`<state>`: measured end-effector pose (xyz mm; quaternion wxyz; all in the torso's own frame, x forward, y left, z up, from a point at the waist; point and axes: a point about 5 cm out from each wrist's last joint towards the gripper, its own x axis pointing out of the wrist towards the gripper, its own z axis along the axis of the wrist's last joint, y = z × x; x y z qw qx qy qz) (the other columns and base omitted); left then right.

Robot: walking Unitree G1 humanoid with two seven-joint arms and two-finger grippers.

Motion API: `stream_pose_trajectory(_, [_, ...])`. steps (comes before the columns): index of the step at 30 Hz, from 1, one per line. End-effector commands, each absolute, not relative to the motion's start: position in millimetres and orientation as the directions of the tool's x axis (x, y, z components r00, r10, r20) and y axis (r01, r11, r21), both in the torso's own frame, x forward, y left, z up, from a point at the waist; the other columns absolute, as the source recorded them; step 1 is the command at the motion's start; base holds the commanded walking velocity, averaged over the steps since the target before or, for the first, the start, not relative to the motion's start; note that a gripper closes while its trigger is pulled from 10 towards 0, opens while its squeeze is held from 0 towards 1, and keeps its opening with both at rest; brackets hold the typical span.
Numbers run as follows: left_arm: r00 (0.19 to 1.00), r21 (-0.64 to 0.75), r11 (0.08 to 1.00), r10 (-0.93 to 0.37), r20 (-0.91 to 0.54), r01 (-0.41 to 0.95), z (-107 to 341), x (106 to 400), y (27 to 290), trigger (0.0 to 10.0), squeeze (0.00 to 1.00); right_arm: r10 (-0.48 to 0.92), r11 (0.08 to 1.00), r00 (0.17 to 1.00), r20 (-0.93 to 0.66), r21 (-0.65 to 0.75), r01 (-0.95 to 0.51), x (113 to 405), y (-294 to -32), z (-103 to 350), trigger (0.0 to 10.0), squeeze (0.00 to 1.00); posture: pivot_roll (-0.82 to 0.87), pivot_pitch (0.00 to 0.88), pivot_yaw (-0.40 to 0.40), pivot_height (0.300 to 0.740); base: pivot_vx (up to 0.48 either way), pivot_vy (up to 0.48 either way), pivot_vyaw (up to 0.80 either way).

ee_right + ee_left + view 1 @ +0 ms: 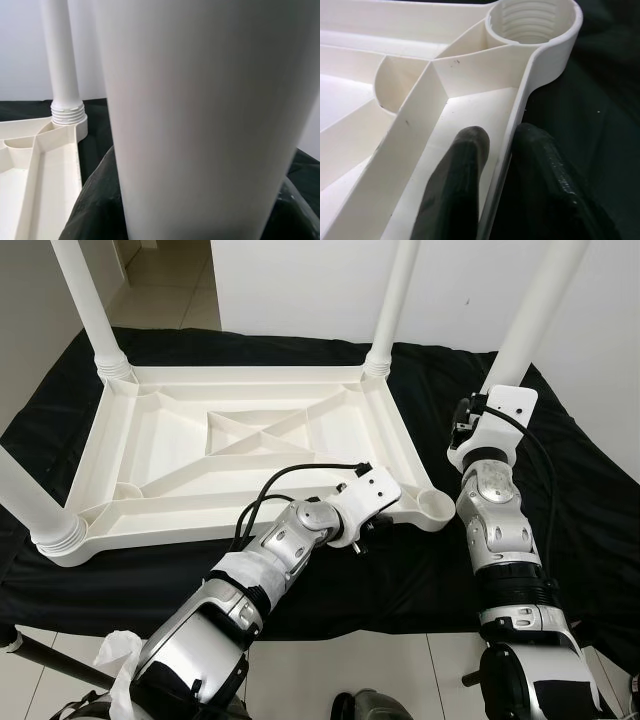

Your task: Building children table

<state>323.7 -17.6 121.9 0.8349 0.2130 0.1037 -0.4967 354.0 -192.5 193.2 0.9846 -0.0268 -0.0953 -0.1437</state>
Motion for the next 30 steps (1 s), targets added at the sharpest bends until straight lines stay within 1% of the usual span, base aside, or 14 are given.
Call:
stream_pose_trajectory(1, [0.494, 0.283, 0.410, -0.781, -0.382, 0.867, 124.7, 328.0, -12.5, 0.0, 0.00, -0.301, 0.950, 0.933, 0.197, -0.020, 0.311, 351.8, -197.3, 193.7, 10.0, 0.00, 0.03, 0.000, -0.021, 0.740, 0.000, 0.000, 0.00])
stream_pose_trajectory(3, [0.484, 0.288, 0.396, -0.782, -0.392, 0.872, 122.9, 327.8, -9.5, 0.0, 0.00, -0.302, 0.950, 0.933, 0.196, -0.020, 0.312, 351.7, -197.3, 193.6, 10.0, 0.00, 0.03, 0.000, -0.020, 0.740, 0.000, 0.000, 0.00])
stream_pose_trajectory(4, [0.472, 0.293, 0.377, -0.779, -0.413, 0.879, 118.5, 328.0, -2.7, 0.0, 0.00, -0.303, 0.950, 0.933, 0.194, -0.018, 0.312, 351.7, -196.9, 193.3, 10.0, 0.00, 0.03, 0.000, -0.018, 0.740, 0.000, 0.000, 0.00])
stream_pose_trajectory(10, [0.459, 0.297, 0.357, -0.773, -0.438, 0.885, 112.7, 328.9, 12.8, 0.0, 0.00, -0.297, 0.952, 0.937, 0.185, -0.018, 0.305, 351.8, -195.0, 191.0, 10.0, 0.00, 0.04, 0.000, -0.021, 0.740, 0.000, 0.000, 0.00])
stream_pose_trajectory(13, [0.461, 0.304, 0.355, -0.770, -0.441, 0.884, 112.4, 330.2, 19.9, 0.0, 0.00, -0.290, 0.954, 0.940, 0.179, -0.017, 0.298, 351.8, -193.6, 190.0, 10.0, 0.00, 0.04, 0.000, -0.022, 0.740, 0.000, 0.000, 0.00])
stream_pose_trajectory(16, [0.493, 0.315, 0.383, -0.738, -0.461, 0.868, 109.3, 335.6, 34.3, 0.0, 0.00, -0.281, 0.957, 0.943, 0.176, -0.017, 0.289, 352.3, -191.5, 189.5, 10.0, 0.00, 0.05, 0.008, -0.023, 0.740, 0.000, 0.000, 0.00])
stream_pose_trajectory(22, [0.497, 0.328, 0.380, -0.736, -0.459, 0.865, 111.1, 337.1, 37.3, 0.0, 0.00, -0.261, 0.963, 0.950, 0.172, -0.018, 0.268, 352.9, -188.5, 188.7, 10.0, 0.00, 0.06, 0.012, -0.024, 0.740, 0.000, 0.000, 0.00])
stream_pose_trajectory(24, [0.505, 0.367, 0.360, -0.724, -0.469, 0.858, 109.5, 338.2, 39.2, 0.0, 0.00, -0.239, 0.969, 0.957, 0.162, -0.021, 0.245, 353.1, -185.4, 186.2, 10.0, 0.00, 0.06, 0.015, -0.025, 0.740, 0.000, 0.000, 0.00])
stream_pose_trajectory(25, [0.516, 0.391, 0.353, -0.710, -0.479, 0.850, 107.9, 339.1, 41.1, 9.3, 0.00, -0.220, 0.974, 0.963, 0.157, -0.025, 0.226, 352.7, -182.9, 184.9, 10.0, 0.00, 0.05, 0.016, -0.024, 0.740, 0.000, 0.000, 0.00])
stream_pose_trajectory(26, [0.516, 0.391, 0.353, -0.710, -0.479, 0.850, 107.9, 339.1, 41.1, 9.3, 0.00, -0.220, 0.974, 0.963, 0.157, -0.025, 0.226, 352.7, -182.9, 184.9, 10.0, 0.00, 0.05, 0.016, -0.024, 0.740, 0.000, 0.000, 0.00])
stream_pose_trajectory(27, [0.503, 0.371, 0.352, -0.714, -0.488, 0.859, 107.0, 339.0, 42.6, 10.0, 0.00, -0.190, 0.980, 0.970, 0.155, -0.037, 0.198, 351.4, -180.3, 183.3, 10.0, 0.00, 0.05, 0.019, -0.023, 0.740, 0.000, 0.000, 0.00])
stream_pose_trajectory(29, [0.494, 0.359, 0.350, -0.718, -0.490, 0.865, 106.8, 338.7, 43.1, 10.0, 0.00, -0.181, 0.981, 0.971, 0.154, -0.041, 0.189, 350.9, -179.6, 182.8, 10.0, 0.00, 0.05, 0.019, -0.023, 0.740, 0.000, 0.000, 0.00])
stream_pose_trajectory(30, [0.487, 0.348, 0.349, -0.724, -0.489, 0.870, 107.1, 338.3, 43.6, 10.0, 0.68, -0.173, 0.982, 0.973, 0.154, -0.045, 0.182, 350.2, -179.2, 182.2, 10.0, 0.00, 0.05, 0.021, -0.022, 0.740, 0.000, 0.000, 0.00])
